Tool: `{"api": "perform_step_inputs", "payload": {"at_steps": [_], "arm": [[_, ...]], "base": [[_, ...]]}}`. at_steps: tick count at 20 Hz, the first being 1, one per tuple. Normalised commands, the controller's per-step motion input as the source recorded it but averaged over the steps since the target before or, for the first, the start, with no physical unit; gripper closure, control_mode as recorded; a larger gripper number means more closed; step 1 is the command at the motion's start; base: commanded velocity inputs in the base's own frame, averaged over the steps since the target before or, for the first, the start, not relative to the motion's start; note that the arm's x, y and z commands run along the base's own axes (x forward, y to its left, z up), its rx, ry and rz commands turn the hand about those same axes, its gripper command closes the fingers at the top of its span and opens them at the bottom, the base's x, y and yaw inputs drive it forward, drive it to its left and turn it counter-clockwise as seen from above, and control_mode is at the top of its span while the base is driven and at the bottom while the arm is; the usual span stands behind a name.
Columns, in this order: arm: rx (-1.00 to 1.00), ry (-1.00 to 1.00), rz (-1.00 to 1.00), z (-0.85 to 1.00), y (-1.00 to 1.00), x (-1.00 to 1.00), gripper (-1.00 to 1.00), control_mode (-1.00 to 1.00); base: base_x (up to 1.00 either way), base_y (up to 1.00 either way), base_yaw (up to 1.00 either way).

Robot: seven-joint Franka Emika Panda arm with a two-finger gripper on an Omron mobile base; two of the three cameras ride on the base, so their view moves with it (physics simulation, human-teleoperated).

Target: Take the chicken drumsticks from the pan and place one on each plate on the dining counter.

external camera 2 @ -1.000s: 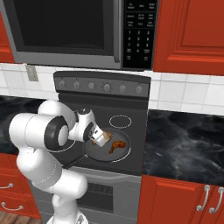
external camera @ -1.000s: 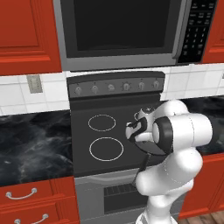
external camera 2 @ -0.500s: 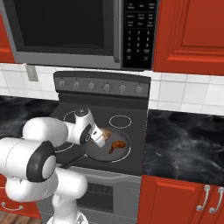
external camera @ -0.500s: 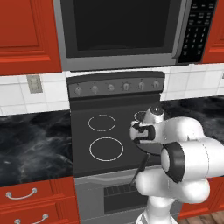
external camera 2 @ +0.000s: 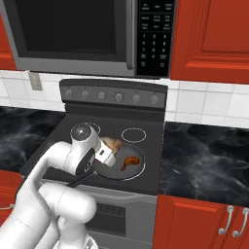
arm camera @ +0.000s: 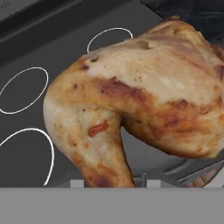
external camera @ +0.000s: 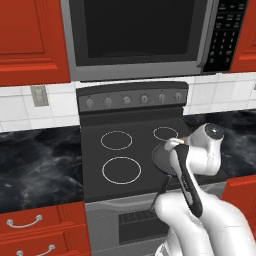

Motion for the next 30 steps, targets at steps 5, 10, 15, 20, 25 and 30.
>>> {"api": "perform_step_inputs", "payload": {"at_steps": [5, 10, 15, 20, 25, 30], "arm": [[-0.02, -0.1, 0.0, 0.99, -0.04, -0.89, 1.0, -1.0], [-0.01, -0.05, 0.0, 0.91, 0.0, -0.82, 1.0, -1.0], [-0.01, 0.06, -0.02, 0.42, 0.0, -0.57, 1.0, -1.0], [-0.01, 0.02, -0.07, 0.07, 0.0, -0.17, 1.0, 1.0], [0.0, 0.0, 0.0, 0.0, 0.0, 0.0, 1.0, 1.0], [0.0, 0.0, 0.0, 0.0, 0.0, 0.0, 1.0, 1.0]], "base": [[0.0, 0.0, 0.0], [0.0, 0.0, 0.0], [0.0, 0.0, 0.0], [-0.25, 0.0, -0.25], [-0.28, 0.0, -0.72], [-0.1, 0.0, -0.9]]}}
